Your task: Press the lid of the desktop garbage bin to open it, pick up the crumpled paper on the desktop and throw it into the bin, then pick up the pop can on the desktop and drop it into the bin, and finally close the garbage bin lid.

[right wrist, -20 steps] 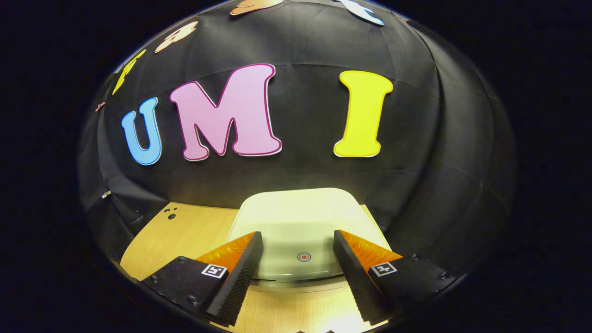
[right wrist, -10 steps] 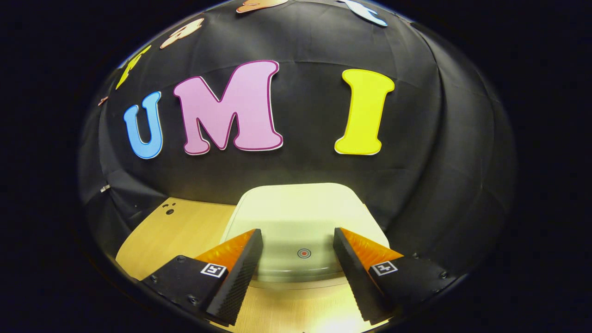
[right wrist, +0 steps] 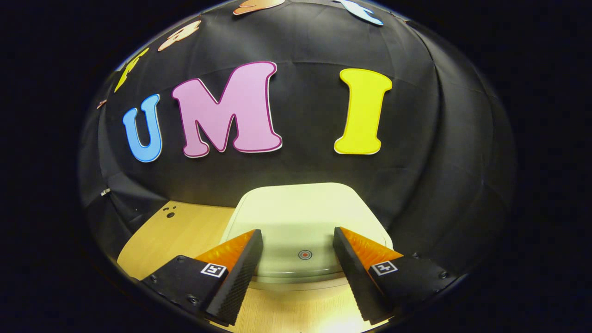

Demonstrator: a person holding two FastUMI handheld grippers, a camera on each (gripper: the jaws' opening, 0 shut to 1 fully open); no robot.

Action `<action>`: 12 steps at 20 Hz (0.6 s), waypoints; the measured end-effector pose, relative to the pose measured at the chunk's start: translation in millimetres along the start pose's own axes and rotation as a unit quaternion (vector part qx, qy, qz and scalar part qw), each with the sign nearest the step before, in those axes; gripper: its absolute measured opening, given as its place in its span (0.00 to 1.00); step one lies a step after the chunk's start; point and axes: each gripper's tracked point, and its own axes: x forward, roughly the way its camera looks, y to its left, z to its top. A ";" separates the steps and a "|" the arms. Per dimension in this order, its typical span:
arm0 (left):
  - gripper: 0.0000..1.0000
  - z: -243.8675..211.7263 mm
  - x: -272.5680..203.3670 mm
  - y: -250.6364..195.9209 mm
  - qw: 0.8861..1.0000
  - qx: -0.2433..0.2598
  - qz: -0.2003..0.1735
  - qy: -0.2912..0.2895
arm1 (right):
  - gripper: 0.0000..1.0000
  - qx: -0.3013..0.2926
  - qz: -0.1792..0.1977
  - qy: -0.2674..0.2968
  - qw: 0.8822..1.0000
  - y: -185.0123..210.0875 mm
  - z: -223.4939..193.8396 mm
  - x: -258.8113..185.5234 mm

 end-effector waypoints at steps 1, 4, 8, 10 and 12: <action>0.95 7.7 0.1 -1.3 1.000 0.002 -0.003 -0.007 | 0.96 -0.004 -0.002 0.002 1.000 -0.3 -0.4 -3.4; 0.95 37.7 -0.5 -2.9 0.999 0.006 -0.006 -0.035 | 0.96 -0.009 -0.011 -0.007 1.000 -0.7 6.7 -10.2; 0.95 76.6 -5.7 -8.4 0.997 0.018 -0.014 -0.072 | 0.96 -0.018 -0.010 -0.057 0.998 9.5 32.0 -33.7; 0.95 95.2 -11.0 -12.8 0.995 0.034 -0.019 -0.093 | 0.96 -0.012 -0.004 -0.076 0.997 18.2 38.7 -49.2; 0.94 111.2 -17.2 -18.0 0.992 0.052 -0.024 -0.115 | 0.96 -0.004 -0.001 -0.093 0.996 25.1 43.6 -67.1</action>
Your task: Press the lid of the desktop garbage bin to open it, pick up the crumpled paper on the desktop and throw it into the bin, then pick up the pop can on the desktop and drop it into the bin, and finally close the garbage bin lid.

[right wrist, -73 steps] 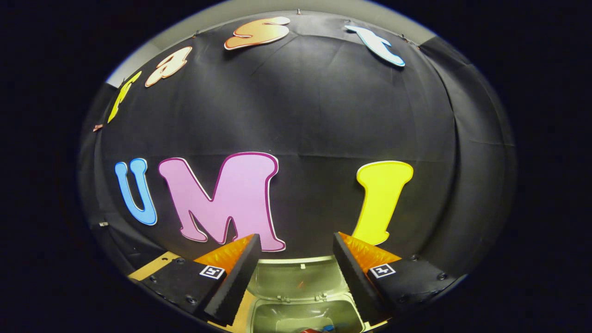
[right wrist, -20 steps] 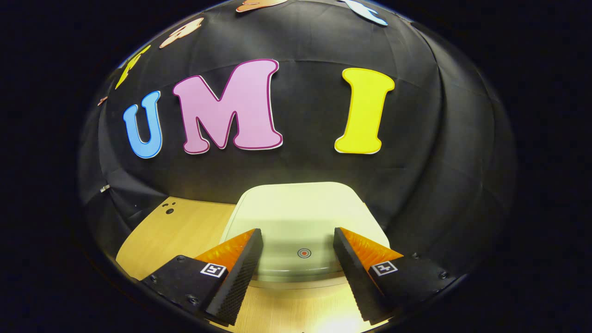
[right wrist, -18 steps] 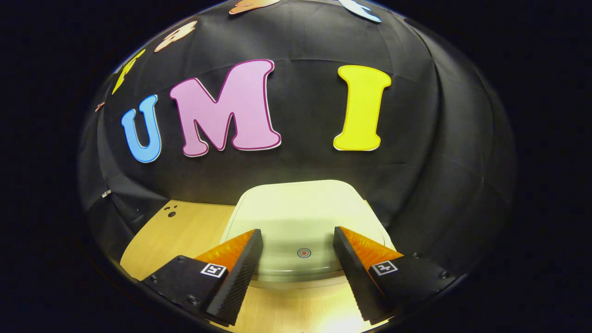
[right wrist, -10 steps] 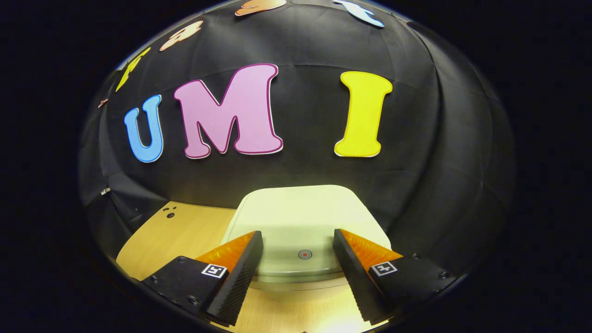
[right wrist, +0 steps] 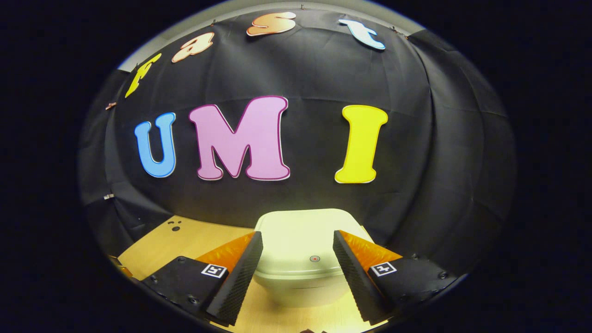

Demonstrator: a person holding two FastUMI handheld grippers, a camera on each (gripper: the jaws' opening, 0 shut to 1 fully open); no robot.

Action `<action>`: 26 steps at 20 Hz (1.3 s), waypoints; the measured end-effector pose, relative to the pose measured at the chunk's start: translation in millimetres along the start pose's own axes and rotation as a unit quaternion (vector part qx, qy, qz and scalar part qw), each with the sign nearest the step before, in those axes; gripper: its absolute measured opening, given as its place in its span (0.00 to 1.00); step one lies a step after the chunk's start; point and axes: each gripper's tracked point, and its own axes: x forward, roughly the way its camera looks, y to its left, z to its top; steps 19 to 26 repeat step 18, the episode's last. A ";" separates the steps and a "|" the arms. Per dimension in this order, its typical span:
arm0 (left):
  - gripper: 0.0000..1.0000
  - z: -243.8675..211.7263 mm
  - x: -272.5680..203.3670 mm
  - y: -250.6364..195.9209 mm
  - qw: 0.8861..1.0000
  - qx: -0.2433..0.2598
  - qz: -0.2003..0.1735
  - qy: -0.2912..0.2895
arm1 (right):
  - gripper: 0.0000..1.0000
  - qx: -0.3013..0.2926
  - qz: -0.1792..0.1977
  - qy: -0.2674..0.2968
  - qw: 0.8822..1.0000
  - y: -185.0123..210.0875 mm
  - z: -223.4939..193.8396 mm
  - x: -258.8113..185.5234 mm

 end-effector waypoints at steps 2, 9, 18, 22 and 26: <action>0.95 14.5 -5.0 -5.5 1.000 0.012 -0.007 -0.017 | 0.96 0.003 -0.002 -0.022 1.000 6.5 8.1 -18.2; 0.94 42.0 -20.1 -25.0 0.996 0.030 -0.041 -0.074 | 0.96 0.011 0.006 -0.036 0.999 36.6 -9.0 -73.1; 0.94 35.8 -39.1 -7.5 0.995 0.030 -0.033 -0.086 | 0.96 -0.009 0.037 -0.009 0.999 75.0 -51.3 -124.2; 0.94 35.8 -39.1 -7.5 0.995 0.030 -0.033 -0.086 | 0.96 -0.009 0.037 -0.009 0.999 75.0 -51.3 -124.2; 0.94 35.8 -39.1 -7.5 0.995 0.030 -0.033 -0.086 | 0.96 -0.009 0.037 -0.009 0.999 75.0 -51.3 -124.2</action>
